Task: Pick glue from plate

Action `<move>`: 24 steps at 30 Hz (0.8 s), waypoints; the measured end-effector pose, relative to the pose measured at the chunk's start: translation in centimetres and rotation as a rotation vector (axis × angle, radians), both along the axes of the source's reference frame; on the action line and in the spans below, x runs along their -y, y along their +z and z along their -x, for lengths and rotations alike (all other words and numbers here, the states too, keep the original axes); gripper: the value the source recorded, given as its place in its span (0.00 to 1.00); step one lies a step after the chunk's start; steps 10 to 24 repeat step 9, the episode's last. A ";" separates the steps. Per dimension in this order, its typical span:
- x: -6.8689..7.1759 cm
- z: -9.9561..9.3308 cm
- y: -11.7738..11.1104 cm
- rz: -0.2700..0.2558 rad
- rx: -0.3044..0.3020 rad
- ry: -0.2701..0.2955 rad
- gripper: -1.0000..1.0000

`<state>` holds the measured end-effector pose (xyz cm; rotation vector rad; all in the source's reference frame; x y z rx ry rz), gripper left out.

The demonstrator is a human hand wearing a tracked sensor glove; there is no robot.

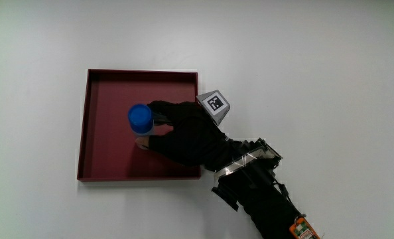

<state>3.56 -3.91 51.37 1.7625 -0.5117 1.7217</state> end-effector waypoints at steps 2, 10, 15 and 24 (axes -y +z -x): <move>0.0 0.0 -0.1 -0.007 0.004 0.001 1.00; 0.5 -1.0 -1.7 -0.002 0.062 0.013 1.00; 0.5 -1.0 -1.7 -0.002 0.062 0.013 1.00; 0.5 -1.0 -1.7 -0.002 0.062 0.013 1.00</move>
